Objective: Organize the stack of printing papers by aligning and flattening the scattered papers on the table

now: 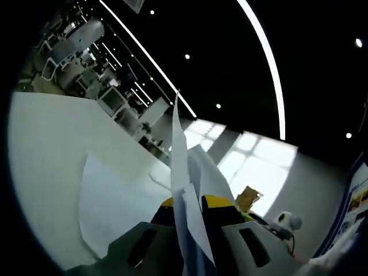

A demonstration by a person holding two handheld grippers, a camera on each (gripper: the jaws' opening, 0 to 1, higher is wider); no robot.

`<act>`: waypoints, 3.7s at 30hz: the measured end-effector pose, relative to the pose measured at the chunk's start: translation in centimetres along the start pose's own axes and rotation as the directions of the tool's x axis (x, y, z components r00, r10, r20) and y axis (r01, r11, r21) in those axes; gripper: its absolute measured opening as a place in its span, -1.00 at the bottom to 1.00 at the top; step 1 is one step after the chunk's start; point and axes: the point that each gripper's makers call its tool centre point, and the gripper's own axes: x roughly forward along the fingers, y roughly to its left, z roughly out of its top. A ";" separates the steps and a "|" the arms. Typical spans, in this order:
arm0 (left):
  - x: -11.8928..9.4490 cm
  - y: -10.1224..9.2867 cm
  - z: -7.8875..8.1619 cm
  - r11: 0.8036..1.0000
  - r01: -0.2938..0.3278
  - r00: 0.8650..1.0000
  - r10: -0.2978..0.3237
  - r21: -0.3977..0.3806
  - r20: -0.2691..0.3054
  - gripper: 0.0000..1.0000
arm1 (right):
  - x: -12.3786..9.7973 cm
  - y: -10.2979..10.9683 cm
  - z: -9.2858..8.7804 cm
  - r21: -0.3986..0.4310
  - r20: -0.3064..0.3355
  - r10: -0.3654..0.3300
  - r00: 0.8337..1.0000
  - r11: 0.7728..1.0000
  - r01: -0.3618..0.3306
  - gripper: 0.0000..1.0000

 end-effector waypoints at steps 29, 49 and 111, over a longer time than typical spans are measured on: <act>0.0 0.0 0.2 1.000 0.000 1.000 0.000 0.007 0.009 -0.79 | -1.6 3.4 -2.7 0.271 -0.015 -0.041 0.999 0.962 0.044 -1.00; 0.0 0.4 -0.4 1.000 -0.023 1.000 0.024 0.016 -0.018 -0.72 | -1.5 4.8 -3.3 0.322 -0.020 -0.031 0.999 0.946 0.036 -1.00; 0.3 0.2 -1.5 0.999 -0.006 0.998 0.008 0.034 -0.067 -0.88 | -2.3 8.1 -3.8 0.408 -0.023 0.013 1.000 0.913 -0.003 -0.69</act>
